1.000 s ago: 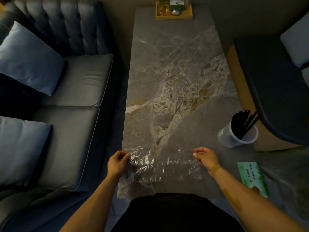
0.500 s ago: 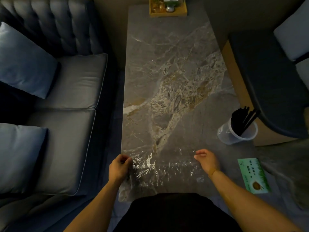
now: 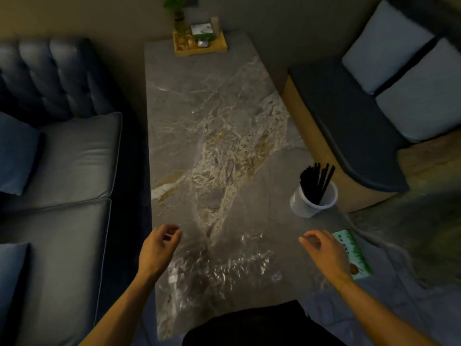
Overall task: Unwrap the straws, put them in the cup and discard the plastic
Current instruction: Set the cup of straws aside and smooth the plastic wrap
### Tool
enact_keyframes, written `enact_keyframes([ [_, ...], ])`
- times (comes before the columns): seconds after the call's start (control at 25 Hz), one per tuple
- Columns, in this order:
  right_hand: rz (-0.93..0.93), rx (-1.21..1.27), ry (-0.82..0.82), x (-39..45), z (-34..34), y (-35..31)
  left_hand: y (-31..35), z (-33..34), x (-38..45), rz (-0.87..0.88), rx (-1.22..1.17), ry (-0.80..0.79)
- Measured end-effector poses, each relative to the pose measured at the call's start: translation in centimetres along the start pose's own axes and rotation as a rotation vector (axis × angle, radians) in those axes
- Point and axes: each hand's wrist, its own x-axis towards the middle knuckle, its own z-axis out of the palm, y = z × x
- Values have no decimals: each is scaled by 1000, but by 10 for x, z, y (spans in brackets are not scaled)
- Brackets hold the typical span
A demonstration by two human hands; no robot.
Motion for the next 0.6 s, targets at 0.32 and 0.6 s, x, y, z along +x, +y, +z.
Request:
enact_keyframes([
  [0.32,46,69,154,35,-75,5,146,57,49,460,208,-283],
  [0.6,-84,33,-79,104,-99,-18,268,141,65,606,242,-363],
])
